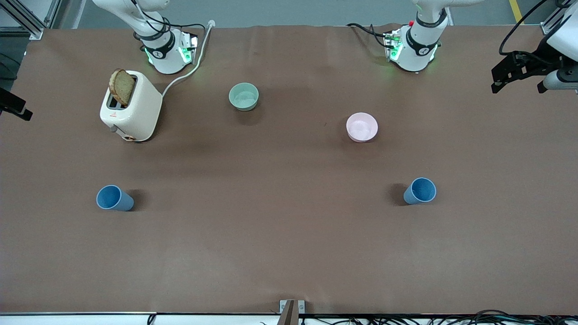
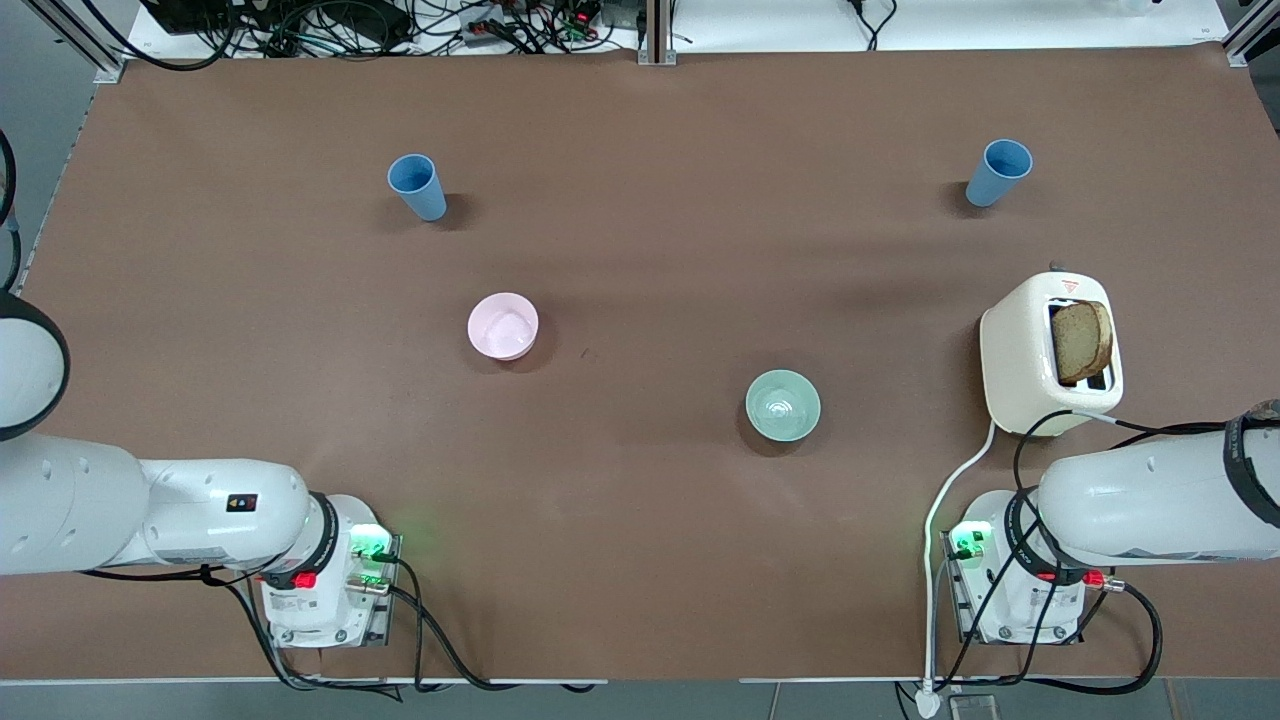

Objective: Stack blue cups with both arms

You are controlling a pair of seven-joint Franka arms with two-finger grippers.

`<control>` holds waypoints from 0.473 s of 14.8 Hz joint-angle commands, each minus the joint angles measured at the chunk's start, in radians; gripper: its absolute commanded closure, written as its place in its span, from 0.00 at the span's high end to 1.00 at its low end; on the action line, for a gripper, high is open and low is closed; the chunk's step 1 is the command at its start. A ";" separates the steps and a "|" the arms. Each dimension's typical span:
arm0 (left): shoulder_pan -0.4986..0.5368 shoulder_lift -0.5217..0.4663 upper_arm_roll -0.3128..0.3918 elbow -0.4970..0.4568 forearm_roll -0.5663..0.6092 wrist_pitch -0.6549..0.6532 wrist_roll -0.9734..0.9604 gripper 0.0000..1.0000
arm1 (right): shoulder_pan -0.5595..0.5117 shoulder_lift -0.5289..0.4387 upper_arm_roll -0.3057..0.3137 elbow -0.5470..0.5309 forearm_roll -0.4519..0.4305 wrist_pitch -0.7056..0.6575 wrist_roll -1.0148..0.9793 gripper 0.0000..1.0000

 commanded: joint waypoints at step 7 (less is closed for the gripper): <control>0.009 0.085 0.006 0.072 -0.030 0.006 0.019 1.00 | 0.009 0.011 -0.002 0.013 -0.002 -0.012 -0.009 1.00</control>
